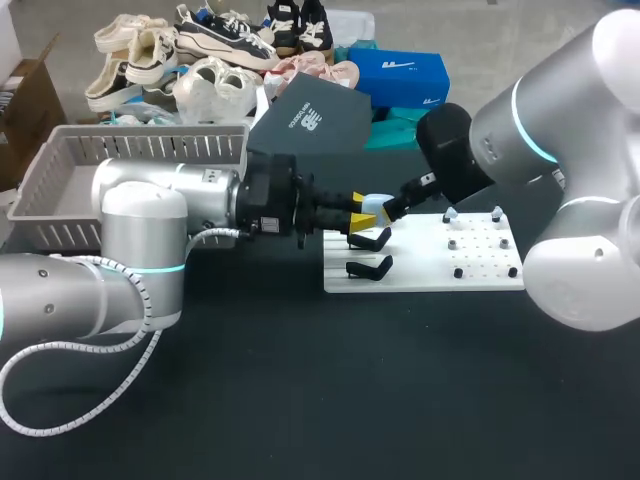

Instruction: Pick up each earbud case from the left stands, insert the matching earbuds, close the lid, and place the case in the box.

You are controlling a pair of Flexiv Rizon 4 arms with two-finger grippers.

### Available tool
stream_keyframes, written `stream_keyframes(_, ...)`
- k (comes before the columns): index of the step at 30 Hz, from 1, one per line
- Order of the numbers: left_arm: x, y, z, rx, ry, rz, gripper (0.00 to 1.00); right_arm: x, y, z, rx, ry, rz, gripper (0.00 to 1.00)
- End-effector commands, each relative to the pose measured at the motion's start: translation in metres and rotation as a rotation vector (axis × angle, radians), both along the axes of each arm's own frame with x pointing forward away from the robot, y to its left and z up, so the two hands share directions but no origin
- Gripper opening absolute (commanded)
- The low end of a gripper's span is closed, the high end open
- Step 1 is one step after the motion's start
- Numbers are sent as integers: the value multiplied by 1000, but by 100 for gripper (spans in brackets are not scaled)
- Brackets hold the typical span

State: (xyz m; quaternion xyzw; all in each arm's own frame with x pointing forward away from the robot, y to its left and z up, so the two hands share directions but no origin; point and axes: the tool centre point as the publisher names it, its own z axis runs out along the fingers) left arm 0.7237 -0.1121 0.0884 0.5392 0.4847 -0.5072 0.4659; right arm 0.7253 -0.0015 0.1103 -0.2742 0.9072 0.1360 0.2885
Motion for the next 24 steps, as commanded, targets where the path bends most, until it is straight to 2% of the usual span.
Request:
stream_keyframes(1, 1, -2, -7, -14, 1, 2, 0, 0, 3, -1, -10, -5, -13, 100)
stream_keyframes(14, 1, -2, -7, -14, 1, 2, 0, 3, 2, -2, -15, -5, -22, 100)
stream_keyframes(24, 1, -2, -7, -14, 1, 2, 0, 7, 2, 9, -4, -13, -34, 100)
